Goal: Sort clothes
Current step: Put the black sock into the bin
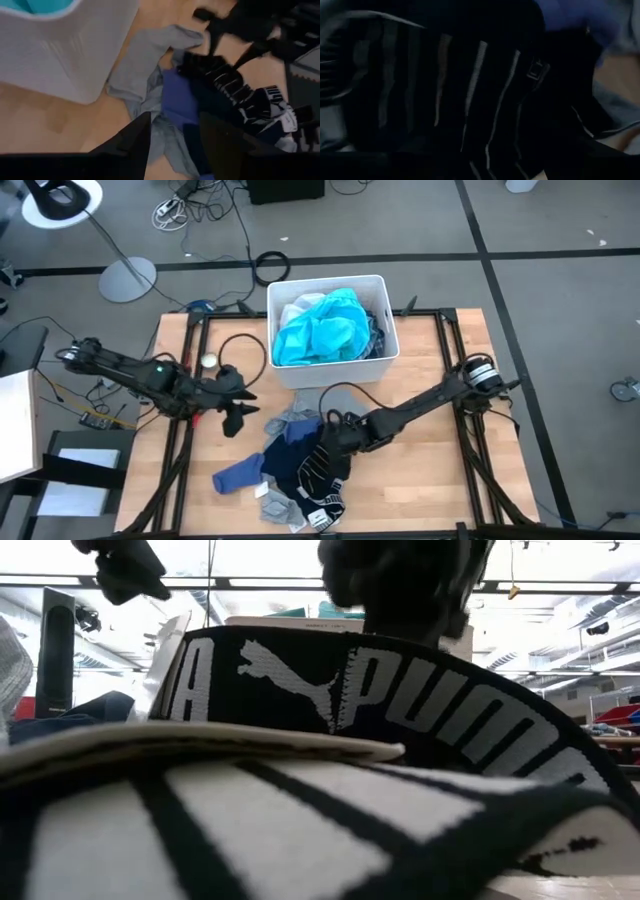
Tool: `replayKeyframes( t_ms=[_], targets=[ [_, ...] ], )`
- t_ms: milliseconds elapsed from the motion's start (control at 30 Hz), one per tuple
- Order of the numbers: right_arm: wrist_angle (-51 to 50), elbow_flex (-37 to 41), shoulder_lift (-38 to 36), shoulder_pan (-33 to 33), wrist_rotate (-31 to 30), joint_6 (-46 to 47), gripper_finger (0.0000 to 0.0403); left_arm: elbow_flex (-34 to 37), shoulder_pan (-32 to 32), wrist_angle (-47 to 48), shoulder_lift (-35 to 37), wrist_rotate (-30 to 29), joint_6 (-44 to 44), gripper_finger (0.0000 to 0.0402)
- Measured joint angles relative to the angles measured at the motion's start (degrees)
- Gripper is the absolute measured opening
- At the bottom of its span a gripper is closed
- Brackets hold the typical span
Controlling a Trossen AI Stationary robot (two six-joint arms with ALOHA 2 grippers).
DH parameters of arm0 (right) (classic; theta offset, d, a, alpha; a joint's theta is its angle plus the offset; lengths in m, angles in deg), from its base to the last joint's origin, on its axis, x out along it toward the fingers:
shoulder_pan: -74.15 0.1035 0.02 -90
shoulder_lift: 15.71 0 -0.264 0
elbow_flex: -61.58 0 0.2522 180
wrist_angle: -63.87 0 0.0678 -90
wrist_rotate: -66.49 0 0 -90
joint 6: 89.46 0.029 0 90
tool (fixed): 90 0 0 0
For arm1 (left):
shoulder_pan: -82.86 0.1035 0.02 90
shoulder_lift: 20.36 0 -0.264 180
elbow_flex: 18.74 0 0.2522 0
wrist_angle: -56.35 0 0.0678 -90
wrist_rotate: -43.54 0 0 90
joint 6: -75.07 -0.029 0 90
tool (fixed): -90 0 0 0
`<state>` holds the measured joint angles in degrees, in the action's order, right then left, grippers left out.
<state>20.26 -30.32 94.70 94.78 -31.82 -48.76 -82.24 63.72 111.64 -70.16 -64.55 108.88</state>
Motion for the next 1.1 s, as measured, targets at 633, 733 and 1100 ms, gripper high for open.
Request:
replayKeyframes(
  t_ms=[633, 733, 1100],
  targets=[
    [-33.0, -30.1, 2.5, -0.9, -4.7, 8.9, 0.0008, 3.2, 0.0, 7.6, 10.2, 0.0, -6.4, 0.0172],
    [-42.1, -39.5, 2.5, -1.4, -8.8, 8.7, 0.0008, 7.2, 0.0, 5.7, 12.2, 0.9, -4.9, 0.0172],
    [-48.4, -56.9, 2.3, -5.7, -11.4, 4.5, 0.0006, 15.6, 0.0, -6.1, 16.1, 3.9, -0.2, 0.0172]
  ],
)
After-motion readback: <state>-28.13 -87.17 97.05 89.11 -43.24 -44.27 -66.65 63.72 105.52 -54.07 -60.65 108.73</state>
